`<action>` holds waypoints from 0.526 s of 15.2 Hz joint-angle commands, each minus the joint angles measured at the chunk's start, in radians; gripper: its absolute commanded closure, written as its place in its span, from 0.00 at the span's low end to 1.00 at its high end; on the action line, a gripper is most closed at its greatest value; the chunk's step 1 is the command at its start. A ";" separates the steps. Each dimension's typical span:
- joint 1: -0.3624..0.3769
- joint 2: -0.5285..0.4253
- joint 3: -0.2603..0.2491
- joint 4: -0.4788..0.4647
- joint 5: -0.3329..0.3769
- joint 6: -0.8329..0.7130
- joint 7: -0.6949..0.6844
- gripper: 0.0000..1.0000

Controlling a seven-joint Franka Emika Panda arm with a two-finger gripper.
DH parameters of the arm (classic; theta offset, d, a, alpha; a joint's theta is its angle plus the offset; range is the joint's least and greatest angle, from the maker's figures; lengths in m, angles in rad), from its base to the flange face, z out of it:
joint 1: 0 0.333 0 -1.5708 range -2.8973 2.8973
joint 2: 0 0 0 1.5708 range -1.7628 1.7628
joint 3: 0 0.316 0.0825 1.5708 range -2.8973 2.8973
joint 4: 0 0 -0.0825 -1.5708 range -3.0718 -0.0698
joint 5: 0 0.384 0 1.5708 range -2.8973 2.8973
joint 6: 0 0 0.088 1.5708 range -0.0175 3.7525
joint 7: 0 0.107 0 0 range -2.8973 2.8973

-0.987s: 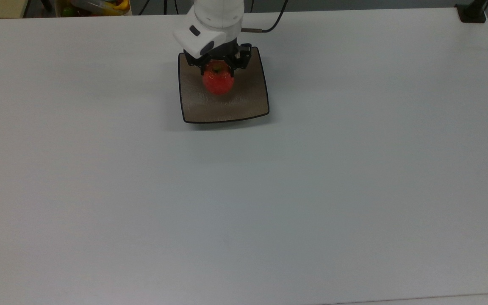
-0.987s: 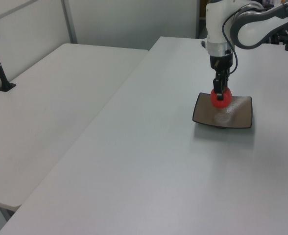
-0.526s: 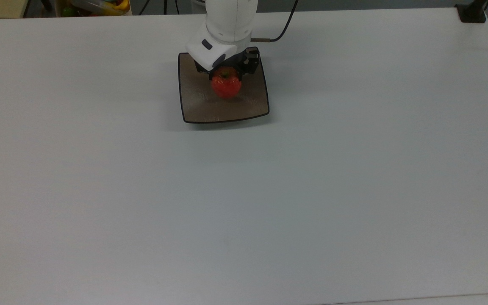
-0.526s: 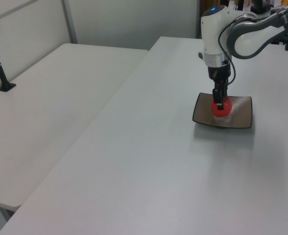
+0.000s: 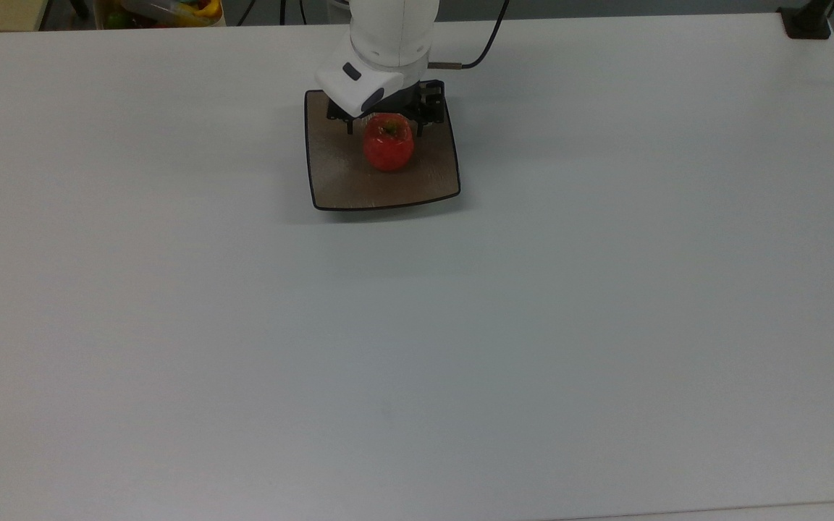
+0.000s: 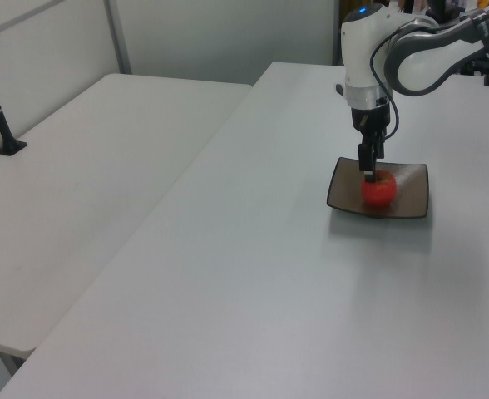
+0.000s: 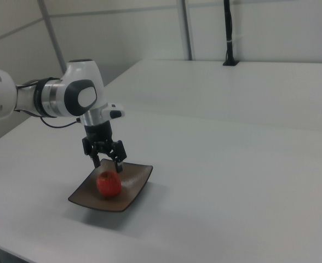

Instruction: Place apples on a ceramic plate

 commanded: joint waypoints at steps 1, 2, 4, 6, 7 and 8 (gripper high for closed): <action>0.002 -0.071 -0.002 0.004 0.010 -0.001 0.015 0.00; 0.000 -0.088 -0.004 0.016 0.010 -0.005 0.013 0.00; -0.007 -0.125 -0.020 0.040 0.009 -0.014 0.003 0.00; -0.006 -0.152 -0.068 0.065 0.009 -0.016 0.004 0.00; -0.006 -0.163 -0.089 0.077 0.010 -0.016 0.004 0.00; -0.006 -0.172 -0.109 0.094 0.013 -0.016 0.004 0.00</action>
